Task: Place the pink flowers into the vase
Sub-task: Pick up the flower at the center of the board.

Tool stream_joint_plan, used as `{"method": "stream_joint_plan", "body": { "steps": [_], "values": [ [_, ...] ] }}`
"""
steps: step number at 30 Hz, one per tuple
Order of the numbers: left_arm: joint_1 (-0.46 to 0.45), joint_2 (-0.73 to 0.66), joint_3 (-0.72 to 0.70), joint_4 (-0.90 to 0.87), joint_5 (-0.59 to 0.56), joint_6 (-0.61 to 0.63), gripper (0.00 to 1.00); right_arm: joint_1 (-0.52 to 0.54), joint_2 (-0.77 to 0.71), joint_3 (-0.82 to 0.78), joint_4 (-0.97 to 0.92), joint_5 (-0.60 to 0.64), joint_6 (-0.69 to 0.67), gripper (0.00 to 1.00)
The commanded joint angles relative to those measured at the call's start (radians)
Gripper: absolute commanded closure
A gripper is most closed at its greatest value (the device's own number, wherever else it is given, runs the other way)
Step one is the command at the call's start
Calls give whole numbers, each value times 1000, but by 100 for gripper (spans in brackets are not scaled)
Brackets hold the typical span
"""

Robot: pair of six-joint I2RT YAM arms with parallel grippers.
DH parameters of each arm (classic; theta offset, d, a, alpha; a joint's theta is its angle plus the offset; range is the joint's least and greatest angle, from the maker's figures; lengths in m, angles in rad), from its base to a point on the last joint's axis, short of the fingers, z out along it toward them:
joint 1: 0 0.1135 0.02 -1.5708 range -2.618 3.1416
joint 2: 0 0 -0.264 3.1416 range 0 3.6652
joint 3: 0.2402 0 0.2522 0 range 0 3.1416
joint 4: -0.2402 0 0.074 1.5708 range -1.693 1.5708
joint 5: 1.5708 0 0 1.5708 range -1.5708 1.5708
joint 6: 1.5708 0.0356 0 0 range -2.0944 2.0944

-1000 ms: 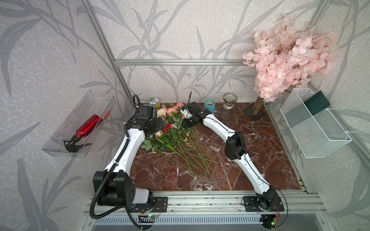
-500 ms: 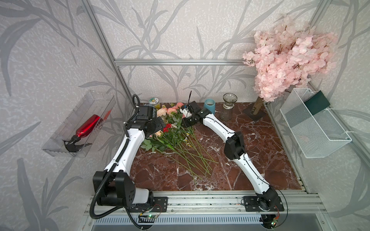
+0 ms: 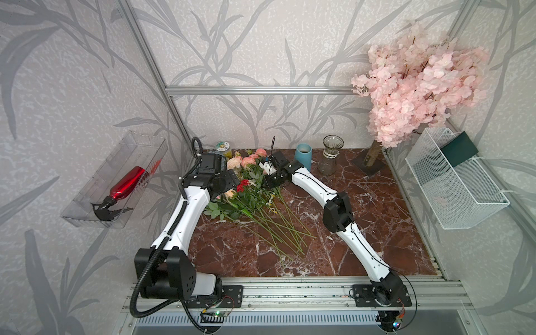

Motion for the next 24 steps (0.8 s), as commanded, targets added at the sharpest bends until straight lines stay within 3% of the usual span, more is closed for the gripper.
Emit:
{"method": "stream_joint_plan", "body": {
  "steps": [1, 10, 18, 20, 24],
  "values": [
    [4, -15, 21, -2, -24, 6, 7, 13, 18, 4, -26, -20, -11, 63],
    [3, -17, 18, 2, -21, 4, 7, 17, -30, -60, 58, -30, 14, 63],
    [3, -22, 16, 2, -24, 10, 7, 17, -8, -22, 47, -27, 23, 85],
    [4, -19, 17, 2, -20, 8, 7, 16, -39, -62, 69, -14, 16, 85],
    [5, -20, 14, 7, -11, 7, 7, 17, -84, -97, 79, 31, -7, 72]
  ]
}}
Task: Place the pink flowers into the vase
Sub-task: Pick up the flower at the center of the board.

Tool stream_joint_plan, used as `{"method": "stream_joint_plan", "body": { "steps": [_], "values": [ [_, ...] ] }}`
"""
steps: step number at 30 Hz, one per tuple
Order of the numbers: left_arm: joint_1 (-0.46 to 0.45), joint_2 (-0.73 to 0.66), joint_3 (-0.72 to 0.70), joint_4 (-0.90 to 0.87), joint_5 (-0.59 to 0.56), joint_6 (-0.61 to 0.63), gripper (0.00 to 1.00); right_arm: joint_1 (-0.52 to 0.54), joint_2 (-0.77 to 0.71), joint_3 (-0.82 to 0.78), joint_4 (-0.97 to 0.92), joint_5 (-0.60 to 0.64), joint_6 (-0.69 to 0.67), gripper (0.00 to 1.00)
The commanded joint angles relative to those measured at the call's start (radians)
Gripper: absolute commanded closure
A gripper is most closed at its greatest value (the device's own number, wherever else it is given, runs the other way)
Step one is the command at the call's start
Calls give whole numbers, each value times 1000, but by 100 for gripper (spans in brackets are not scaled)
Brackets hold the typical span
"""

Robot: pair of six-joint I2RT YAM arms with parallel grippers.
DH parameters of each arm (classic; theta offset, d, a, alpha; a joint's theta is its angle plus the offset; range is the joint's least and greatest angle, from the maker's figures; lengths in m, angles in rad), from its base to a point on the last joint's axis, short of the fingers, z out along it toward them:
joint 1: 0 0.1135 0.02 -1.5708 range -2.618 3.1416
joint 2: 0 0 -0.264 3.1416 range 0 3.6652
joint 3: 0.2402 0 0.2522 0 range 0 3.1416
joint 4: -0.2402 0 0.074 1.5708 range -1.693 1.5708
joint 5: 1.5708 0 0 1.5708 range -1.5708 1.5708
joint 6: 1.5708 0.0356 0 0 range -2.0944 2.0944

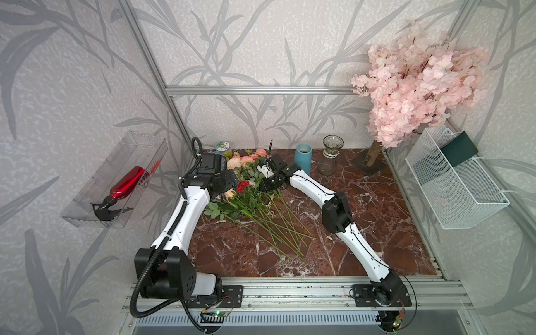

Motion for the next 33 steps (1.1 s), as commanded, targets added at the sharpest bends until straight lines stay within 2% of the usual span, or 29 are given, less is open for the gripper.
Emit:
{"method": "stream_joint_plan", "body": {
  "steps": [1, 4, 7, 9, 14, 22, 27, 33],
  "values": [
    [4, -22, 13, 8, -8, 0, 7, 1, -72, -9, 14, 44, -30, 71],
    [4, -24, 12, 8, -6, 0, 7, -2, -60, 27, -2, 50, -38, 71],
    [3, -26, 15, 7, -6, 2, 7, -6, -32, 80, -28, 50, -41, 76],
    [5, -27, 16, 4, -7, 5, 7, -5, -27, 96, -36, 46, -41, 85],
    [5, -26, 16, 4, -3, 2, 7, -3, -80, 35, -8, 43, -49, 98],
    [4, -44, 15, 2, 2, 0, 7, 0, -296, -211, 113, 74, -50, 100],
    [4, -59, 11, -2, 11, -1, 7, 17, -525, -535, 402, 146, -51, 100],
    [6, -72, 15, -9, 17, 0, 7, 30, -685, -693, 572, 243, -79, 100]
  ]
}}
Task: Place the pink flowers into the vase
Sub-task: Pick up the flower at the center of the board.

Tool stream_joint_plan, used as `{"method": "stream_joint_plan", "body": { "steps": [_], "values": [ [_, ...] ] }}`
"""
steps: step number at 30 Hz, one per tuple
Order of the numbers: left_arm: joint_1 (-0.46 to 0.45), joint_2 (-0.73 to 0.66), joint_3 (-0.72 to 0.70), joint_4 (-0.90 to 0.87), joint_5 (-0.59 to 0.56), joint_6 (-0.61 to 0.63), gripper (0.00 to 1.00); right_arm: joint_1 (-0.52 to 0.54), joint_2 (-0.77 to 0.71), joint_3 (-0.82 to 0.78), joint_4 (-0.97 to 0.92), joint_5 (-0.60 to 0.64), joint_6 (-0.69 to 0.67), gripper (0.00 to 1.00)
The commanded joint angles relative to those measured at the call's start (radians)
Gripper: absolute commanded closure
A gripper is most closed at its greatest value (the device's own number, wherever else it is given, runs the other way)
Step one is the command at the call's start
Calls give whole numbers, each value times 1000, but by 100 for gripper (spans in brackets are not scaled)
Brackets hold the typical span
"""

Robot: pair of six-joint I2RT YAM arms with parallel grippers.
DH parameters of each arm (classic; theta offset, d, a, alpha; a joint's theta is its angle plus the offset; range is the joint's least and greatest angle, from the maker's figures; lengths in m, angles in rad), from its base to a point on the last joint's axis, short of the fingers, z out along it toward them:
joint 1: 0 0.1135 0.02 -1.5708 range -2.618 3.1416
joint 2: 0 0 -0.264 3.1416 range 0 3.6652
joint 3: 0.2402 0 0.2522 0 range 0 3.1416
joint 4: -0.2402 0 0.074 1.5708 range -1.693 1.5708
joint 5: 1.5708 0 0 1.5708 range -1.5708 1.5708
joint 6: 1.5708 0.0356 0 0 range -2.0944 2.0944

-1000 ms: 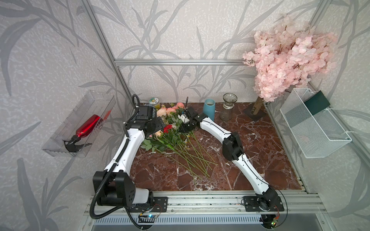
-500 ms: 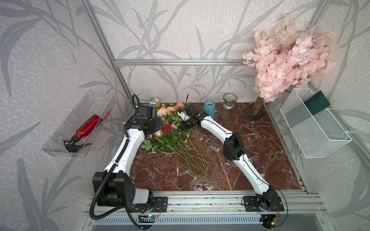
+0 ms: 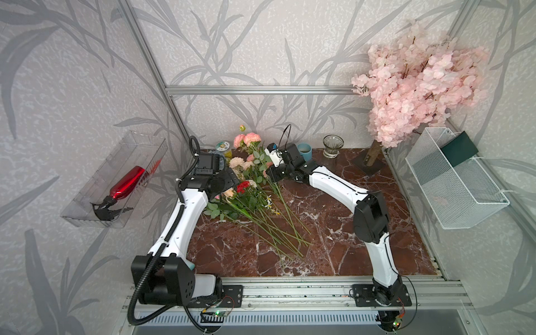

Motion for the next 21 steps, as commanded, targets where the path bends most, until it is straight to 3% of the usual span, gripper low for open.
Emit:
{"method": "stream_joint_plan", "body": {
  "steps": [1, 8, 15, 21],
  "values": [
    [5, -29, 16, -11, 1, -2, 7, 16, -86, -55, 175, 90, -42, 100],
    [5, -35, 34, -16, 5, -5, 6, 30, -156, -93, 212, 132, -84, 100],
    [5, -40, 31, -17, 19, -13, 6, 54, -284, -228, 357, 253, -159, 100],
    [3, -43, 16, 0, 36, -33, 6, 66, -356, -215, 482, 377, -269, 100]
  ]
}}
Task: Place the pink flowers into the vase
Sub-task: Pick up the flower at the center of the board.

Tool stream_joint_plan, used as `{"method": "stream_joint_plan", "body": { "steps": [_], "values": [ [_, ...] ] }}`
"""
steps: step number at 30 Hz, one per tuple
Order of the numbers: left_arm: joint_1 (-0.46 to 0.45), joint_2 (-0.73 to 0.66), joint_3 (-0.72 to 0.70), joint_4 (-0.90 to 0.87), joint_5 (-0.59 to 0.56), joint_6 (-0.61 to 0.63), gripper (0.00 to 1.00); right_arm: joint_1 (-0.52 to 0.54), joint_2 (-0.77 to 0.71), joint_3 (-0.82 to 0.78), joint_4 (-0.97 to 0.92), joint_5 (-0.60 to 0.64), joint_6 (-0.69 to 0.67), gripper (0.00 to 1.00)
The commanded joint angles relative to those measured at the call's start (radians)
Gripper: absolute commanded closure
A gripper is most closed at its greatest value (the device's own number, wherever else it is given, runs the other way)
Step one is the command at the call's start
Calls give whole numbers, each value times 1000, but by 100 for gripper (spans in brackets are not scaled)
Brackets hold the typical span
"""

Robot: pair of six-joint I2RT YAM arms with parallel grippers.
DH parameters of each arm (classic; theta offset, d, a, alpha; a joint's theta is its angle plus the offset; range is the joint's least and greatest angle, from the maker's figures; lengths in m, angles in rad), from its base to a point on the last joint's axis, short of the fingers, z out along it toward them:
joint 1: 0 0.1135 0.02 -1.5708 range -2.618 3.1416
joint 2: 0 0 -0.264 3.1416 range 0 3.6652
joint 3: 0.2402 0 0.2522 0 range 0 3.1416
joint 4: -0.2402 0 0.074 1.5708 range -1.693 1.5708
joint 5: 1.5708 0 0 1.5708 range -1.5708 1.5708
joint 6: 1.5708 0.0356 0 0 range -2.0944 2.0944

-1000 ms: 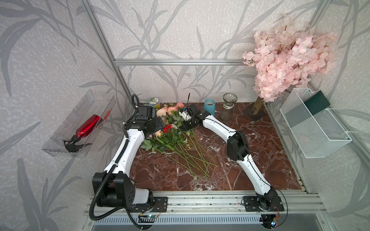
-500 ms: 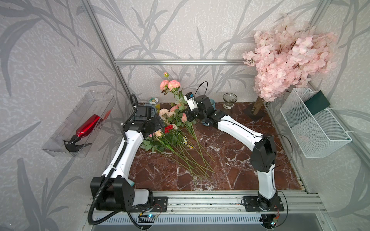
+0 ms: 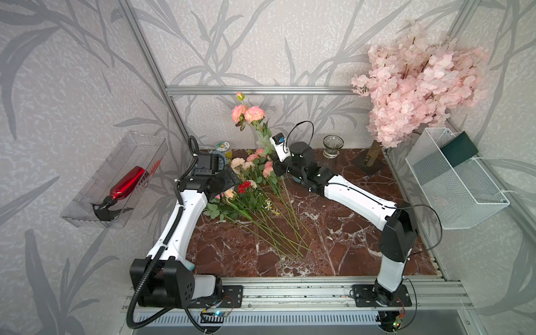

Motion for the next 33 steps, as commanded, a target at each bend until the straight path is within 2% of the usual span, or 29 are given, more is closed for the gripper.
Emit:
{"method": "stream_joint_plan", "body": {
  "steps": [1, 8, 11, 16, 20, 25, 33],
  "values": [
    [3, -29, 11, 3, 11, -21, 6, 5, -81, 33, 176, 117, -99, 100],
    [-12, -10, 23, 1, 2, -19, 7, 4, -38, 109, 391, 237, -294, 100],
    [-17, -1, 35, -4, 0, -13, 6, 1, -5, 138, 514, 251, -385, 100],
    [-17, 8, 52, -11, -10, -4, 7, -22, 71, 288, 560, 230, -452, 100],
    [-16, 20, 56, -8, -4, -6, 6, -40, 145, 441, 545, 238, -500, 100],
    [-16, 26, 55, -6, 0, 1, 6, -71, 281, 697, 433, 280, -563, 100],
    [-17, 34, 54, -6, 2, 6, 6, -110, 301, 714, 416, 286, -560, 100]
  ]
}}
